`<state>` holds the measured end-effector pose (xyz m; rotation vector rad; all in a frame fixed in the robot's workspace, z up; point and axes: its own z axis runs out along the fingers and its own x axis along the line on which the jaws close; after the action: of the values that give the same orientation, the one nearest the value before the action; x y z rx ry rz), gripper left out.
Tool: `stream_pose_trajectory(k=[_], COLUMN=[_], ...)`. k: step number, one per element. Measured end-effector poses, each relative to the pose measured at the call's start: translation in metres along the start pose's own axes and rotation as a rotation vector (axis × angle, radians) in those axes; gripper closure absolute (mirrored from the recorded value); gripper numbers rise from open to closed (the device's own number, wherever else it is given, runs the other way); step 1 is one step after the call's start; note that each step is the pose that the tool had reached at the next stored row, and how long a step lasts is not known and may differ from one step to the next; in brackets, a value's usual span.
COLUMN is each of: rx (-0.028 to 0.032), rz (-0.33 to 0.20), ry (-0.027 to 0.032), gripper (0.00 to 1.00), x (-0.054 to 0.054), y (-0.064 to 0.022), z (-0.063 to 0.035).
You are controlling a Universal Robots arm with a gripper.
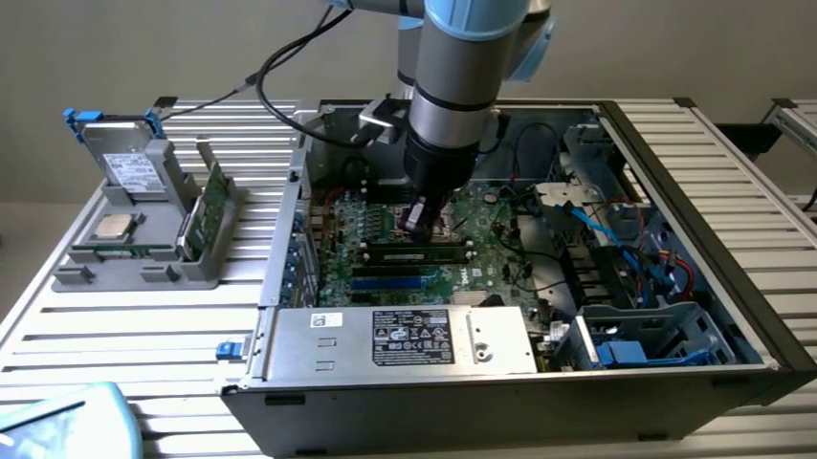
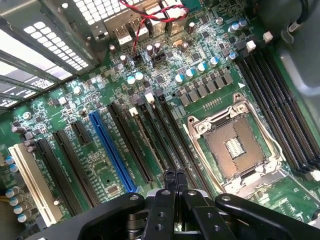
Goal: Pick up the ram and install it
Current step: 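Press down the ram until it locks into place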
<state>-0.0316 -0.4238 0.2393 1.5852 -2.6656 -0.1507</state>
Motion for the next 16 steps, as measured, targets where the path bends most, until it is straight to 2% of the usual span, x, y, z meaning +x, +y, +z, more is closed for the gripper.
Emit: stream_pose_trajectory(k=[4,6,7,9,11,14,16], rx=[0.0238,0.034,0.0375,0.044,0.0492,0.0567,0.0626], rz=[0.024,0.037,0.043,0.058,0.073,0.095,0.11], ry=[0.0409,0.0577,0.063,0.0716,0.0763,0.0783,0.0759], gripper=[0.89,0.89,0.89,0.89,0.89,0.89,0.89], x=[0.0,0.0,0.0,0.0,0.0,0.0,0.0], y=[0.0,0.0001,0.0001,0.0001,0.0002,0.0003,0.0004], z=[-0.0003,-0.0004,-0.0006,-0.001,-0.0017,-0.0027,-0.0035])
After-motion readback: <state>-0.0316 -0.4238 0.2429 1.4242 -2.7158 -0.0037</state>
